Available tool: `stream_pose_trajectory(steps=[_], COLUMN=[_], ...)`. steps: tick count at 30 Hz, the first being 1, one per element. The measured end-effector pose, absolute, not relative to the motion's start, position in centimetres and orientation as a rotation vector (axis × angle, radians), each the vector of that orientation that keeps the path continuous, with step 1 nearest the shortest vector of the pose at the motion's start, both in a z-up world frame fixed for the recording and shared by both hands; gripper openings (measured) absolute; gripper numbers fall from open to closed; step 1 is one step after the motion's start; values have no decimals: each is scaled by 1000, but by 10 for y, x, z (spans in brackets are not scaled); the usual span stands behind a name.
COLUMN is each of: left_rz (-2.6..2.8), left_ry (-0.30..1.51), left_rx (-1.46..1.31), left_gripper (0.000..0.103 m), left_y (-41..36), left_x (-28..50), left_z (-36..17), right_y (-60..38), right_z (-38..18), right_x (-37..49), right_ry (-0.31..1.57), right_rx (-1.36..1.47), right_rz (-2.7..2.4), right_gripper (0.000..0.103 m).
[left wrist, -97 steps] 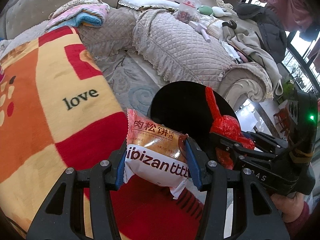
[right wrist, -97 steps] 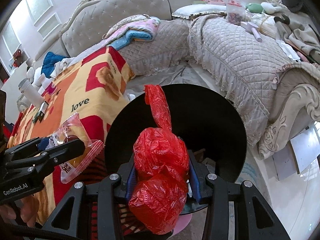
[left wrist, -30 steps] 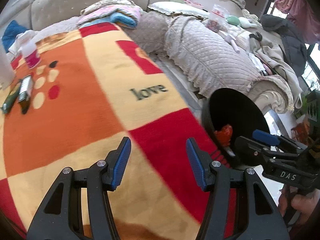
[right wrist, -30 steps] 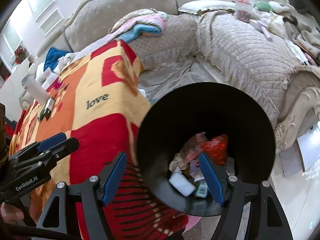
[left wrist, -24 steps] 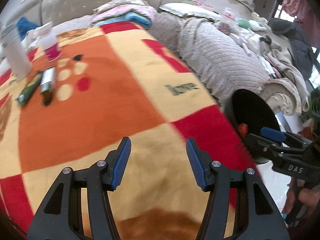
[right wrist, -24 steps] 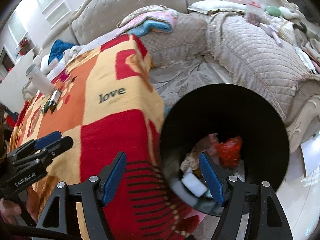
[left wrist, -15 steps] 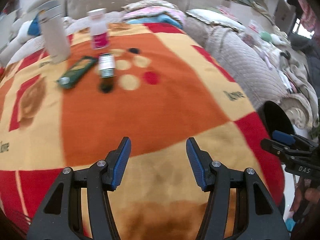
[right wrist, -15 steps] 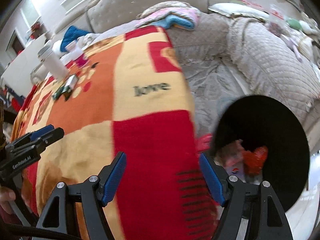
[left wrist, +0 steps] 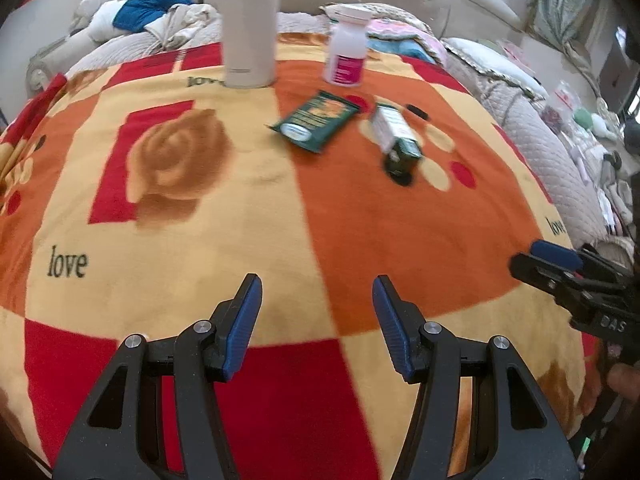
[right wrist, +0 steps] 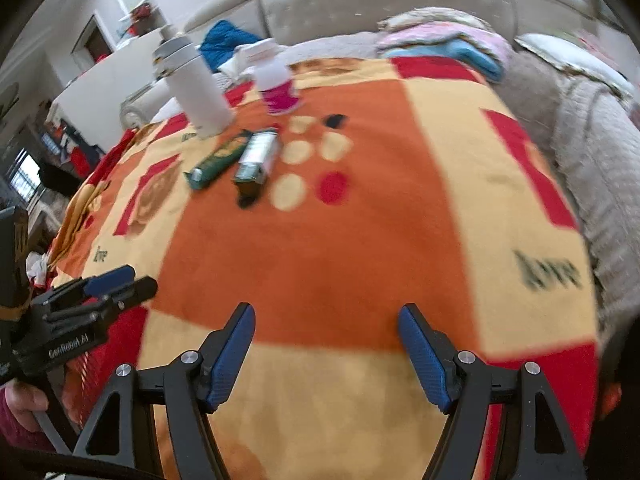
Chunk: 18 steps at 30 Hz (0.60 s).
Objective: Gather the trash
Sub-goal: 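Move both tools back over the remaining items on the blanket, then grasp the green cracker packet with the left tool while the right tool grasps the green-white medicine box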
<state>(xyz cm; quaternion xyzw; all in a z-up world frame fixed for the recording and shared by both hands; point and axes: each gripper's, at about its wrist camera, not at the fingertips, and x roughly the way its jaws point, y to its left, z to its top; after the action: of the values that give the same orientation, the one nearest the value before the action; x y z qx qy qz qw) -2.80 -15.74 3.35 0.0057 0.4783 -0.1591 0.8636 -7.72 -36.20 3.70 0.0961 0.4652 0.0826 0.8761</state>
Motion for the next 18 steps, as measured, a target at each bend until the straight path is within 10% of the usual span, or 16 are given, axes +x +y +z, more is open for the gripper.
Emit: stream_pose_trajectory(steps=[11,18], left_rz=[-342,-367], left_ry=[978,974], left_rx=[-81,-53], left_gripper=[56,57], left_y=[-132,-143], left_x=[7,39], left_z=[41,45], right_y=[-312,-320], right_z=[40,35], right_x=[39,58], right_ry=[957,977], right_rx=[184,186], right_rz=[202,209], right_gripper=[61,23])
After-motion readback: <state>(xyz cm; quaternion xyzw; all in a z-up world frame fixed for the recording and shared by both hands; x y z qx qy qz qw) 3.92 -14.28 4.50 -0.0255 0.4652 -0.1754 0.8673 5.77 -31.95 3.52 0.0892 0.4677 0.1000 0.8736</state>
